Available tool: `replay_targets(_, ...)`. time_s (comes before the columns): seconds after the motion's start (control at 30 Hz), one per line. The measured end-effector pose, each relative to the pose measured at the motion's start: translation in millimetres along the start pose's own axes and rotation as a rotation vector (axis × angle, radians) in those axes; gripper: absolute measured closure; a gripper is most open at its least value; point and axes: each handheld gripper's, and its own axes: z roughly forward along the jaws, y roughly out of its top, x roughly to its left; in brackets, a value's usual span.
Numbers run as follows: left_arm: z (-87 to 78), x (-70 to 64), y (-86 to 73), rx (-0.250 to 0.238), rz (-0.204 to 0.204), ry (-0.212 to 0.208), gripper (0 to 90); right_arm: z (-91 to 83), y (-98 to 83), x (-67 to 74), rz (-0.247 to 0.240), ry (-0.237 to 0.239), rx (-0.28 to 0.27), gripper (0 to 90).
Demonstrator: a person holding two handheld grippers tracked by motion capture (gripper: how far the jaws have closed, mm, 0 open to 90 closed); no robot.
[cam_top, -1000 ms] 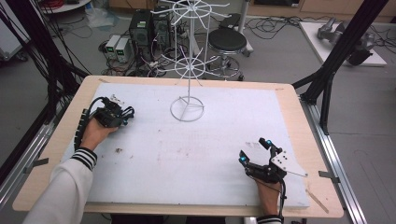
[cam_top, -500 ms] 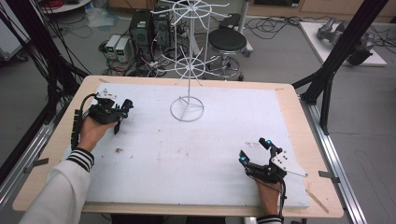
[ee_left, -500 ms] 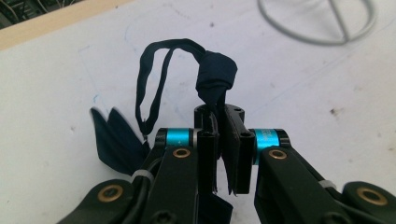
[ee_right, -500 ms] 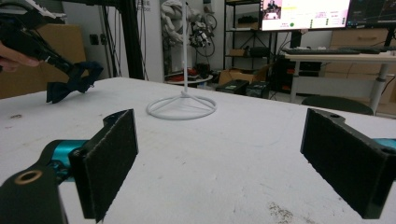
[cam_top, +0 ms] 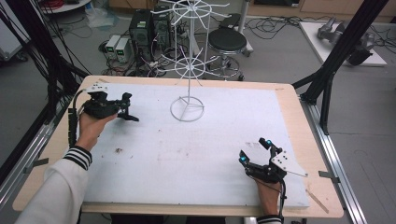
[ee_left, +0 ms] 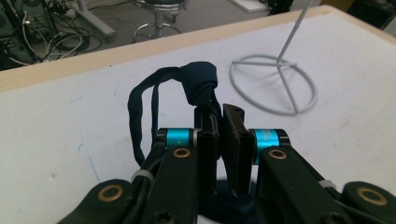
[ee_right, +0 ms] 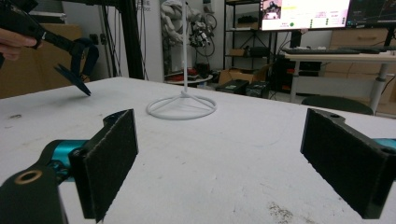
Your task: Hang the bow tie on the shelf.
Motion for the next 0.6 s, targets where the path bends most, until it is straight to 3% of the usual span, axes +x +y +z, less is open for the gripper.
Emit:
replay_targets(0.2, -2.2, -2.8, 7.3, -0.051, -0.026, -0.028, 84.1, 0.0, 0.0, 0.0, 0.000, 0.000, 0.000, 10.2)
replay_targets(0.6, -0.3, -14.3, 31.5, -0.098, -0.011, -0.049, 84.0, 0.0, 0.0, 0.1, 0.001, 0.001, 0.000, 10.2)
